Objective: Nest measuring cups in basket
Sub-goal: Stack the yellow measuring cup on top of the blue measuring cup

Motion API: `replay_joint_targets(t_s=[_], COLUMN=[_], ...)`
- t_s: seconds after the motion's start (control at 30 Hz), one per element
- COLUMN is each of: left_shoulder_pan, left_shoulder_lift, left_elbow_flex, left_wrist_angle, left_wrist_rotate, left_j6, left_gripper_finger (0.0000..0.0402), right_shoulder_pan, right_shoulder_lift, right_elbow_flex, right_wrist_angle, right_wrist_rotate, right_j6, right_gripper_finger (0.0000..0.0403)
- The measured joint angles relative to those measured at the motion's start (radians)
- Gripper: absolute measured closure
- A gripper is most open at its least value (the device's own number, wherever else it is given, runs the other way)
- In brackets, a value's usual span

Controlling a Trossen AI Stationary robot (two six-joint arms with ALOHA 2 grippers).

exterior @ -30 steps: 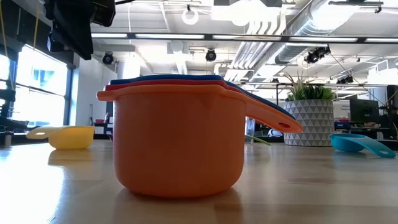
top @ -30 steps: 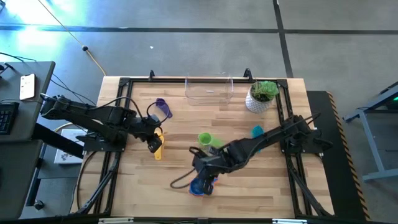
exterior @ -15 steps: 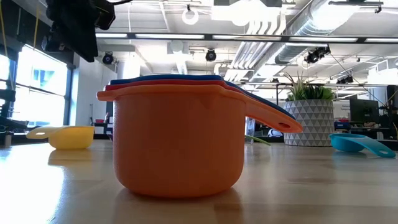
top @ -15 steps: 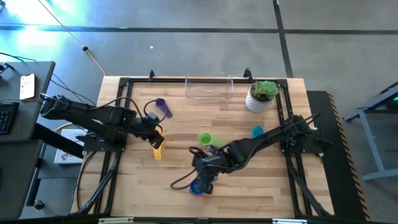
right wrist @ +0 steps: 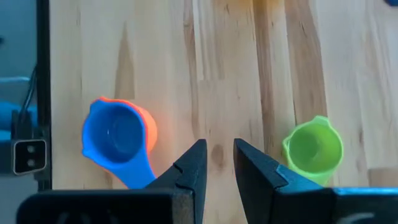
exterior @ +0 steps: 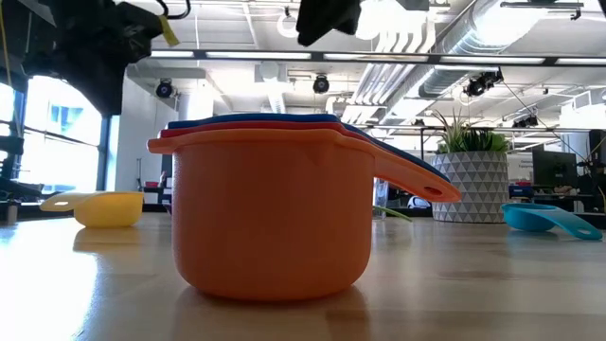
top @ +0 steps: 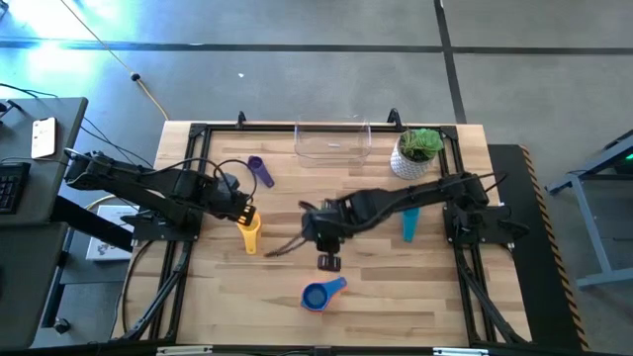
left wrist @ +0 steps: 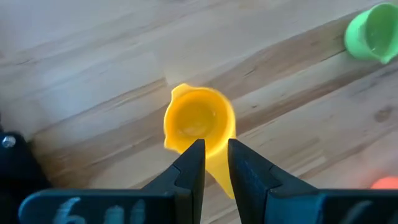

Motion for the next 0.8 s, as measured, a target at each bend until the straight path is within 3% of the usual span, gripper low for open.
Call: replay_joint_targets(t_s=[0.4,0.8], left_shoulder_pan=[-0.039,-0.181], left_shoulder_lift=[-0.043,-0.203], left_elbow_flex=[0.000,0.001], left_wrist_angle=[-0.088,-0.085], left_wrist_rotate=[0.048,0.009], left_j6=[-0.057,-0.201], left_gripper_finger=[0.0341,0.0341], right_shoulder_pan=[-0.201,-0.234], right_shoulder_lift=[0.000,0.054], right_elbow_flex=[0.000,0.000], right_wrist_angle=[0.235,0.454], right_wrist_rotate=[-0.131,-0.082], right_j6=[0.057,0.102], right_gripper_finger=[0.0332,0.0332])
